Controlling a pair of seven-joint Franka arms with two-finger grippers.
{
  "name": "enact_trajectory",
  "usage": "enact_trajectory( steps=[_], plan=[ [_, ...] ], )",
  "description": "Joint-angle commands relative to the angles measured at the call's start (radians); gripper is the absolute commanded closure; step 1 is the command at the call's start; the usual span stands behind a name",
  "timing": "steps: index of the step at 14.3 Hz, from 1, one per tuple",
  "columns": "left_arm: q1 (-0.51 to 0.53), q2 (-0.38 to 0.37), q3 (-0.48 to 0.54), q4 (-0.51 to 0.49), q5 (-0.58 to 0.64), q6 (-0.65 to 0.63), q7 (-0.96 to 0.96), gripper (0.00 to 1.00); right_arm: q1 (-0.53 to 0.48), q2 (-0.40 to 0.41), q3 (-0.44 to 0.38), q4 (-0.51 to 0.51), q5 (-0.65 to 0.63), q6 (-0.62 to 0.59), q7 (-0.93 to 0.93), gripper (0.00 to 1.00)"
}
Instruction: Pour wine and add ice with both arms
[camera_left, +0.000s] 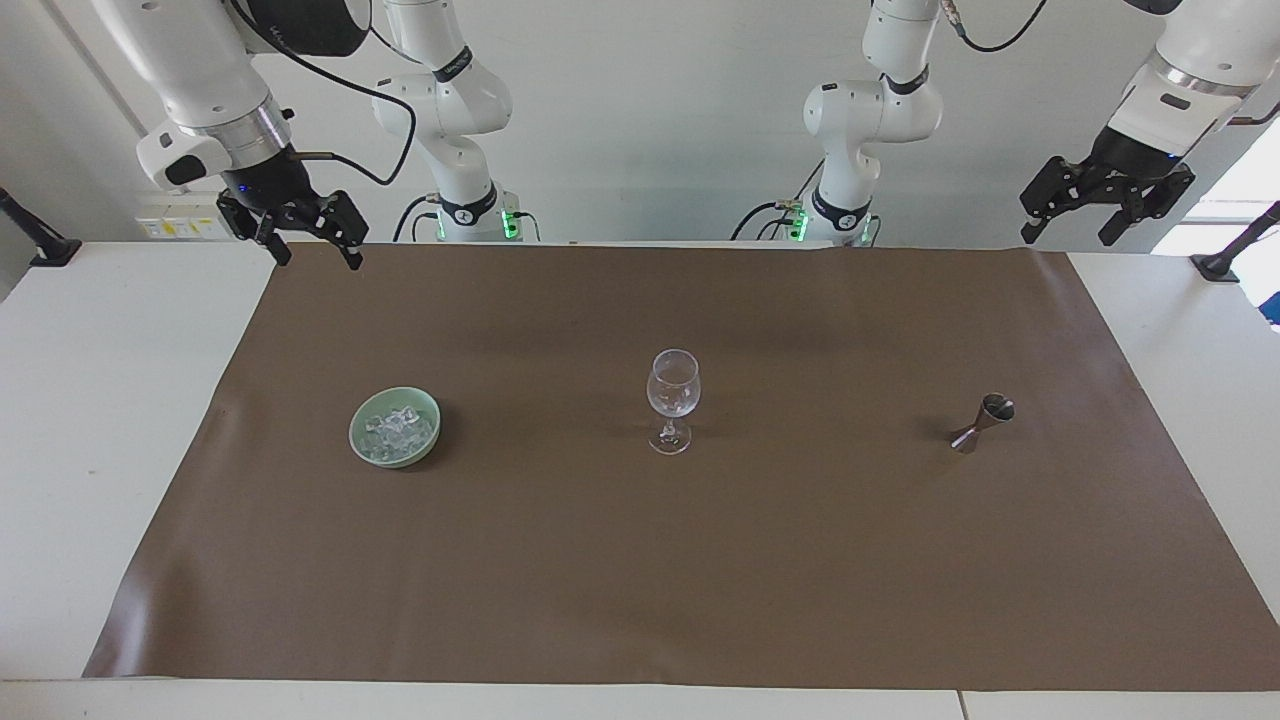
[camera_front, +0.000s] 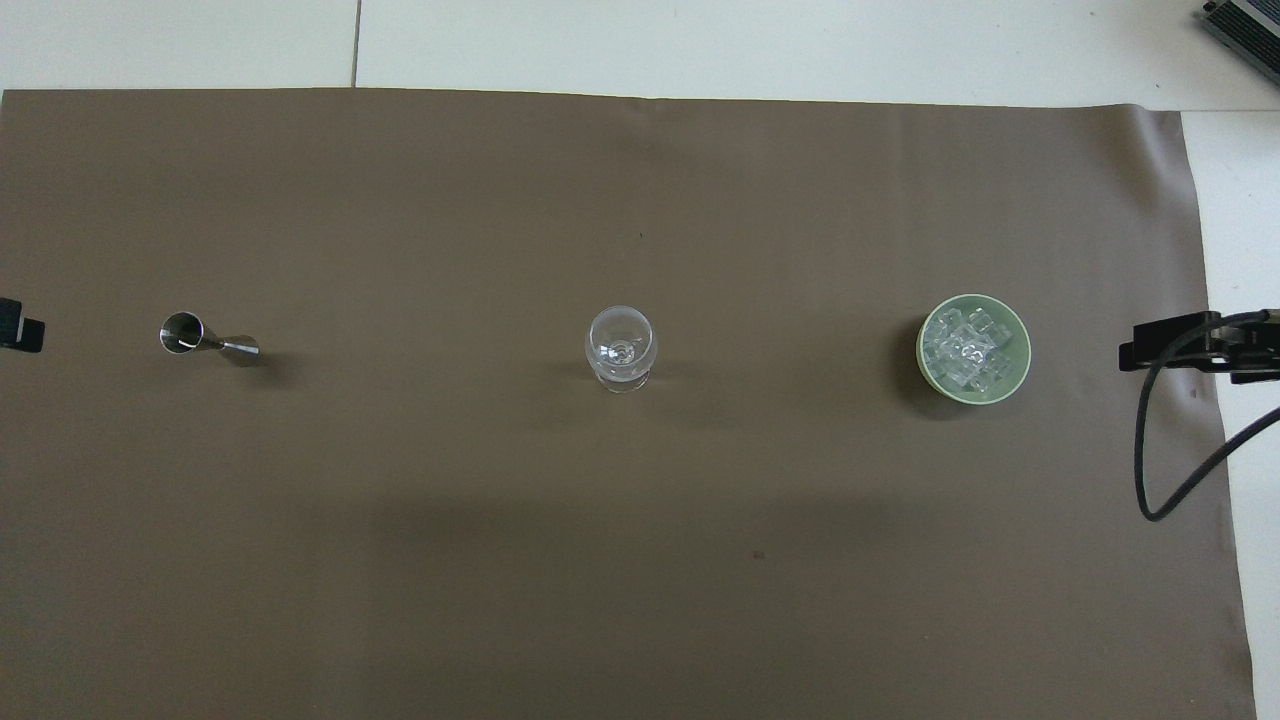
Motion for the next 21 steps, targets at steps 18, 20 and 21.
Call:
enact_trajectory(
  steps=[18,20,21],
  plan=[
    [-0.024,-0.025,0.006,-0.031,0.001,-0.003,-0.002,0.00,-0.009,-0.058,0.016,-0.070,-0.012,-0.016,0.020,0.00],
    [-0.024,-0.025,0.006,-0.029,0.001,0.008,-0.001,0.00,-0.009,-0.058,0.016,-0.070,-0.012,-0.018,0.020,0.00],
    [-0.024,-0.025,0.004,-0.031,0.001,0.013,0.001,0.00,-0.009,-0.058,0.016,-0.070,-0.012,-0.018,0.020,0.00]
  ],
)
